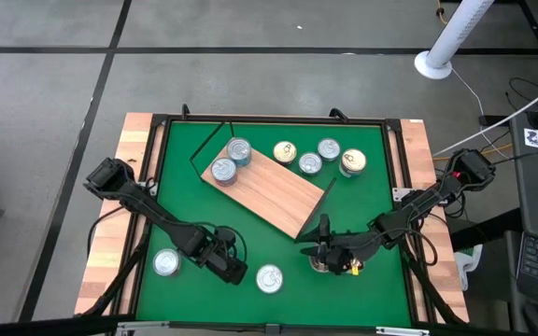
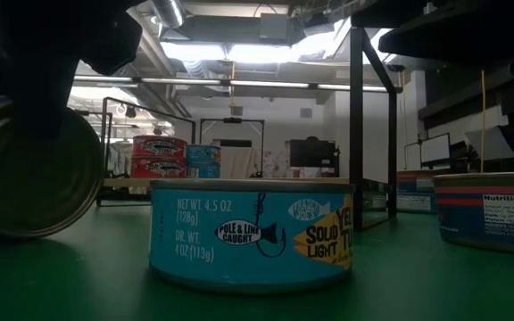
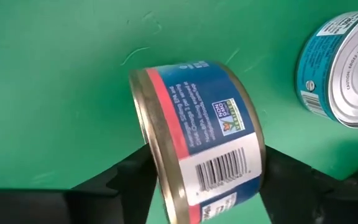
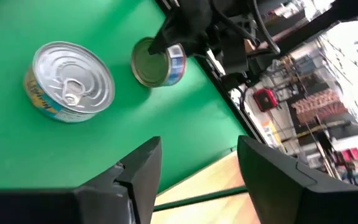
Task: Stack canned seafood by type on shelf
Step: Put the blue and pink tuna can on the shelf
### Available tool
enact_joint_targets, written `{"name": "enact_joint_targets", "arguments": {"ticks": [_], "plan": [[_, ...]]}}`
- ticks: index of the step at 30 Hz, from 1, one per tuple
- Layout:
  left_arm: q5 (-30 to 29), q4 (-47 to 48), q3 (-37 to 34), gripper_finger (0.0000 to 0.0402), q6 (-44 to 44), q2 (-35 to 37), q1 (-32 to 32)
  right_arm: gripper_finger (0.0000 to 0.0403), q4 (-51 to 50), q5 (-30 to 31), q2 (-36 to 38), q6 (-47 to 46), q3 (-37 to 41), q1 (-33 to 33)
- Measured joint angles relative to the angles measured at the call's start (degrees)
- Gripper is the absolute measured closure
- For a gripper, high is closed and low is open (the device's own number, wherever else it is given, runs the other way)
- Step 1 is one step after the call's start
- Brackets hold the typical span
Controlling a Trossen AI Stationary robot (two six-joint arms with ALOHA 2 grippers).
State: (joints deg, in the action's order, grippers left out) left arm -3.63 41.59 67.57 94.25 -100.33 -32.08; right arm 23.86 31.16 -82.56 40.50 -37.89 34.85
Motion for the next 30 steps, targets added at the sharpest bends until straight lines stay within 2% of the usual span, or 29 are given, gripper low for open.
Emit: {"name": "enact_joint_targets", "arguments": {"ticks": [4,9,18,24,30], "plan": [[0.0,0.0,0.2,0.0216,-0.9,0.3,0.0,0.0191,0.0,1.2,0.0,-3.9,0.0,0.0],[-0.5,0.0,0.4,0.0217,-1.9,0.2,0.0,0.0191,-0.4,2.7,0.0,-8.2,0.0,0.0],[-7.3,-0.5,4.6,0.0216,-8.8,-0.2,1.1,0.0191,-6.3,5.2,5.3,-12.0,0.0,0.0],[-10.9,-0.4,7.8,0.0216,-16.8,-0.2,3.8,0.0191,-11.4,5.3,10.9,-12.0,0.0,0.0],[-15.0,-0.2,10.6,0.0216,-27.0,-0.1,7.2,0.0191,-14.9,2.6,16.5,-12.0,0.0,0.0]]}}
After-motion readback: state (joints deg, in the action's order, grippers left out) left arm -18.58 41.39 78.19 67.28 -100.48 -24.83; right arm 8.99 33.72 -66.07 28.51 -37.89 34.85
